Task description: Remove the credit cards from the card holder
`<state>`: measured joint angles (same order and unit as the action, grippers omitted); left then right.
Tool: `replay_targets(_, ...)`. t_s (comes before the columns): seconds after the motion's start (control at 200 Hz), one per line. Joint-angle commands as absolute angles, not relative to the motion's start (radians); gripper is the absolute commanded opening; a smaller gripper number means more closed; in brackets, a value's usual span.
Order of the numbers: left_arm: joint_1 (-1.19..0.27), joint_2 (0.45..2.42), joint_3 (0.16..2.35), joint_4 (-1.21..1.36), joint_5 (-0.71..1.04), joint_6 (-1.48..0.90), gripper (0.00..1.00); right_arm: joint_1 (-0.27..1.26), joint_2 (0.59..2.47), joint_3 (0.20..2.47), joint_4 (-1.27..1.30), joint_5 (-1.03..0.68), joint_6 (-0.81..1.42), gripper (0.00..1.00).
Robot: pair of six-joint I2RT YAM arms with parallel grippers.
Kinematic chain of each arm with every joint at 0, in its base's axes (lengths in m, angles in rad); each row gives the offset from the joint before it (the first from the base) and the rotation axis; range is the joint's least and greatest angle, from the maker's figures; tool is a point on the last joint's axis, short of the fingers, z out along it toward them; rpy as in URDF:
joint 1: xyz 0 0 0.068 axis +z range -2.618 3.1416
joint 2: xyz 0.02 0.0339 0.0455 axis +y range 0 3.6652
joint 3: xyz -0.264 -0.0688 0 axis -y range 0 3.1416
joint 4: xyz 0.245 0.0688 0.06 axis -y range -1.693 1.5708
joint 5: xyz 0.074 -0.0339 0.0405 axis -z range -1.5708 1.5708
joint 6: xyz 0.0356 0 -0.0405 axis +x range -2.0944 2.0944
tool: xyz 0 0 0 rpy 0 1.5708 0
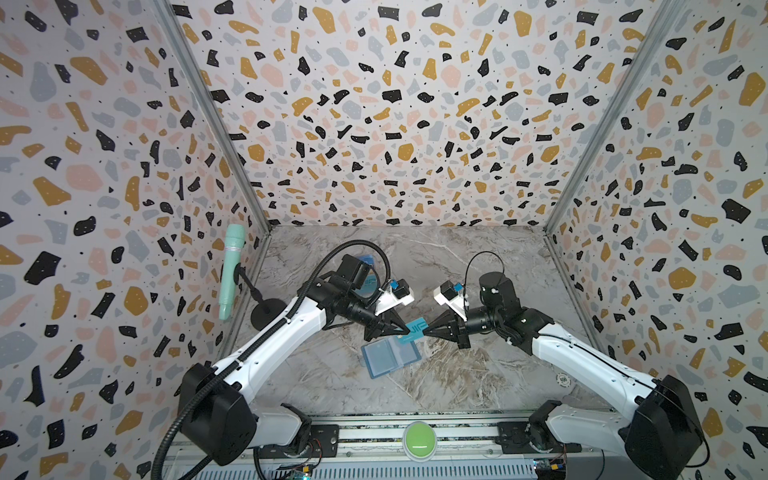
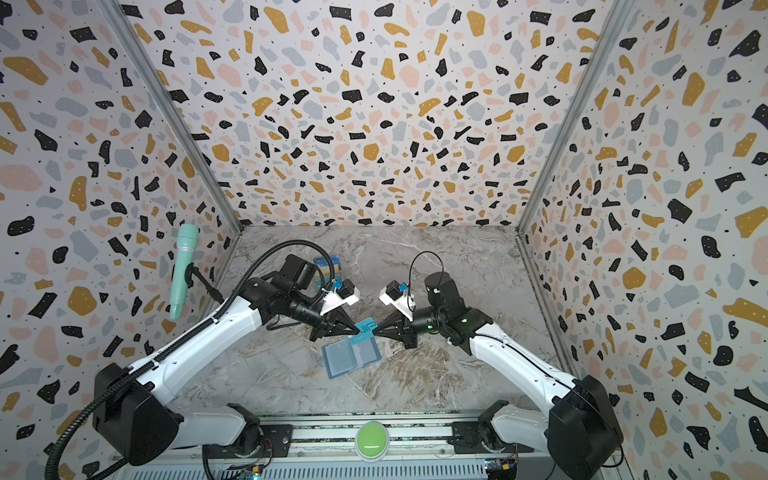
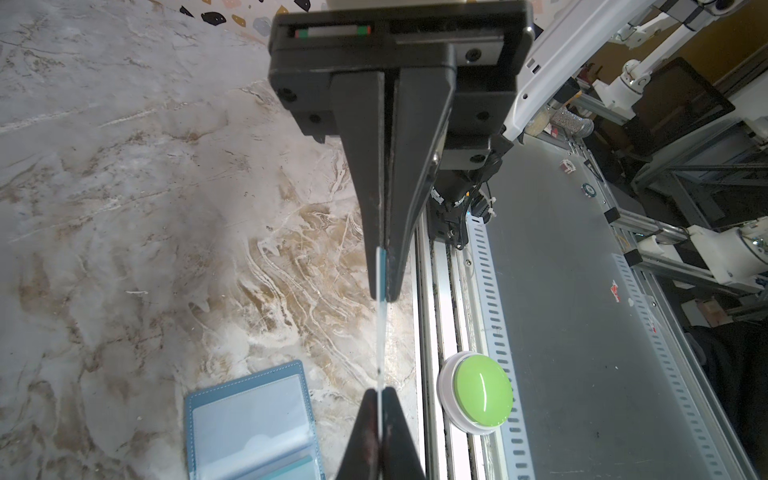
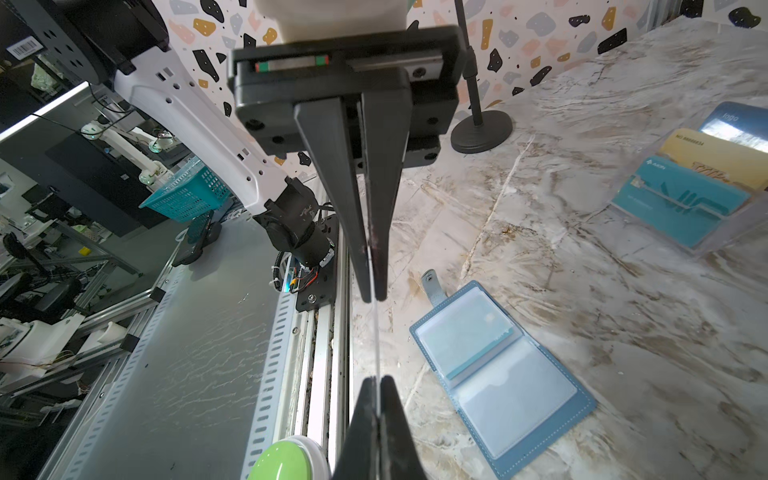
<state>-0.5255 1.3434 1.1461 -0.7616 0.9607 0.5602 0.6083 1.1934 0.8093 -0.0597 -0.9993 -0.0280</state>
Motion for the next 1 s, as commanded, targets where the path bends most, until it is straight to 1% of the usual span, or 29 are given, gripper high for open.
replay_targets(0.0,-0.525,1.348,1.176,-0.782,0.959,0.575,0.01,0.613,1.191,0.846,-0.05,-0.96,-0.032,0.1)
replay_targets(0.08,-0.525,1.344,1.185,-0.762,0.884,0.542,0.0,0.611,1.183,0.847,-0.062,-0.914,-0.032,0.42)
replay_targets(0.105,-0.525,1.34,1.186,-0.744,0.848,0.518,0.0,0.609,1.179,0.844,-0.063,-0.895,-0.031,0.5)
replay_targets(0.185,-0.523,1.325,1.188,-0.691,0.705,0.45,0.0,0.606,1.154,0.83,-0.057,-0.821,-0.021,0.68)
replay_targets(0.24,-0.52,1.322,1.202,-0.692,0.618,0.459,0.0,0.605,1.137,0.818,-0.054,-0.757,-0.012,0.73)
replay_targets(0.31,-0.505,1.328,1.231,-0.705,0.549,0.499,0.0,0.598,1.119,0.799,-0.047,-0.703,-0.002,0.75)
replay_targets(0.486,-0.453,1.369,1.291,-0.691,0.393,0.614,0.0,0.577,1.097,0.769,-0.037,-0.636,0.01,0.76)
replay_targets(0.601,-0.404,1.405,1.332,-0.705,0.366,0.734,0.0,0.561,1.096,0.778,-0.052,-0.621,0.009,0.75)
replay_targets(0.671,-0.354,1.44,1.363,-0.689,0.351,0.729,0.0,0.556,1.092,0.777,-0.05,-0.62,0.009,0.75)
replay_targets(0.766,-0.299,1.516,1.436,-0.821,0.406,0.948,0.0,0.553,1.083,0.775,-0.052,-0.614,0.011,0.75)
replay_targets(0.891,-0.276,1.624,1.498,-0.9,0.347,1.063,0.0,0.551,1.067,0.764,-0.05,-0.603,0.02,0.74)
replay_targets(0.991,-0.251,1.72,1.545,-0.916,0.327,1.096,0.0,0.549,1.053,0.755,-0.047,-0.591,0.027,0.74)
